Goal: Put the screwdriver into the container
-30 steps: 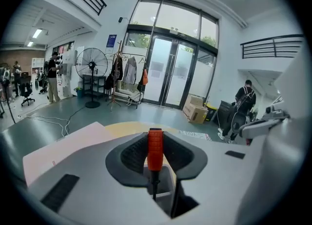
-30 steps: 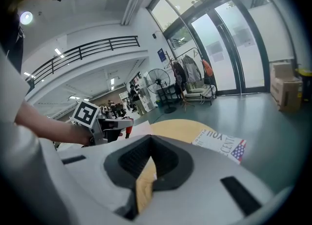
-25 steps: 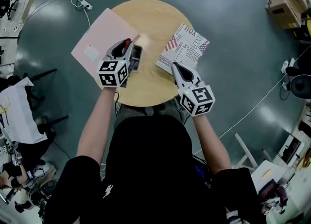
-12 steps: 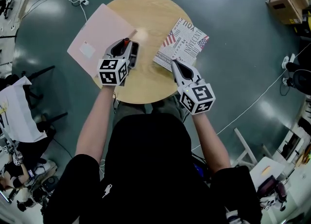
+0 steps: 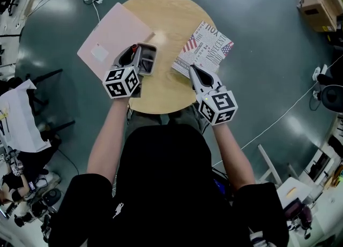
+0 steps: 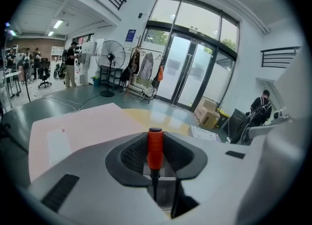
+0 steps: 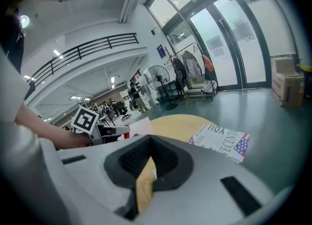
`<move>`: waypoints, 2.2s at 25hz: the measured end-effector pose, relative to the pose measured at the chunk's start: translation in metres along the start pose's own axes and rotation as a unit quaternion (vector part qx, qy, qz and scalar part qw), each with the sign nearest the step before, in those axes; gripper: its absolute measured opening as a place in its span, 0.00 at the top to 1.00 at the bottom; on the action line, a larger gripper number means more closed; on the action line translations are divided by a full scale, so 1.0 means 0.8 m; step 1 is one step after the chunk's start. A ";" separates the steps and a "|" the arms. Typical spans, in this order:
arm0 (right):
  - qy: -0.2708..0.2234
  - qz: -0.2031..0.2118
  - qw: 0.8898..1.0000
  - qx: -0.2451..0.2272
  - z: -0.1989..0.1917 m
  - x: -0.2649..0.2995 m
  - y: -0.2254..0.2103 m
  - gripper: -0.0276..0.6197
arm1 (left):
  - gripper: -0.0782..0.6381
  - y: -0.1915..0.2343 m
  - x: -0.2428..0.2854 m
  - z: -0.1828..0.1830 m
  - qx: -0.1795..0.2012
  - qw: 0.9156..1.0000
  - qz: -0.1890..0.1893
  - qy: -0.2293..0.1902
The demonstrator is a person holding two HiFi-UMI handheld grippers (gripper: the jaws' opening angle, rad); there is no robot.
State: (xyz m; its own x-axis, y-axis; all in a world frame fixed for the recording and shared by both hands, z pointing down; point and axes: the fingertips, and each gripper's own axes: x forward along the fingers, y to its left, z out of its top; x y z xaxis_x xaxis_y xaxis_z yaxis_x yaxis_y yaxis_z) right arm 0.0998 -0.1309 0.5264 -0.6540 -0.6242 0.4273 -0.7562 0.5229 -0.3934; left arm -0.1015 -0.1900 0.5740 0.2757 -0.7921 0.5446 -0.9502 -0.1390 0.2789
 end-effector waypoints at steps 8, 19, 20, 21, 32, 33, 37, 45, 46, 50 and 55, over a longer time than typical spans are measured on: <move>0.002 0.012 1.000 -0.005 0.002 0.006 0.006 0.95 | 0.76 0.025 -0.015 -0.012 -0.080 0.996 0.028 -0.001; 0.002 0.021 1.000 -0.009 0.006 0.011 0.012 0.95 | 0.76 0.055 -0.034 -0.027 -0.209 0.976 0.049 -0.027; 0.002 0.021 1.000 -0.009 0.005 0.012 0.012 0.95 | 0.76 0.056 -0.034 -0.030 -0.220 0.974 0.047 -0.026; 0.003 0.021 1.000 -0.010 0.004 0.012 0.011 0.95 | 0.76 0.057 -0.034 -0.032 -0.224 0.973 0.044 -0.023; 0.007 0.027 1.000 -0.014 0.007 0.017 0.018 0.95 | 0.73 0.072 -0.028 -0.041 -0.170 0.983 0.065 0.007; 0.007 0.027 1.000 -0.014 0.007 0.017 0.018 0.95 | 0.72 0.073 -0.026 -0.042 -0.165 0.984 0.064 0.009; 0.007 0.026 1.000 -0.014 0.007 0.019 0.016 0.95 | 0.70 0.069 -0.022 -0.045 -0.143 0.988 0.057 0.023; 0.005 0.034 0.999 -0.020 0.013 0.025 0.019 0.95 | 0.65 0.062 -0.024 -0.051 -0.110 0.992 0.054 0.041; 0.004 0.036 0.999 -0.021 0.013 0.025 0.020 0.95 | 0.64 0.060 -0.025 -0.049 -0.100 0.993 0.054 0.041; 0.002 0.046 0.998 -0.031 0.019 0.028 0.026 0.95 | 0.63 0.052 -0.044 -0.039 -0.059 0.996 0.054 0.032; -0.007 0.060 0.996 -0.072 0.043 0.035 0.049 0.95 | 0.71 0.043 -0.085 -0.015 0.002 0.998 0.063 0.009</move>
State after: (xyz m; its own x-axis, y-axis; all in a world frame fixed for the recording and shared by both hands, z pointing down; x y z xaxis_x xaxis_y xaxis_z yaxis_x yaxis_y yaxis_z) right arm 0.0527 -0.1480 0.4953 -0.7401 -0.5597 0.3727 -0.6686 0.6717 -0.3190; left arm -0.1514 -0.1339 0.5566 0.1562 -0.7929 0.5890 -0.9781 -0.0410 0.2042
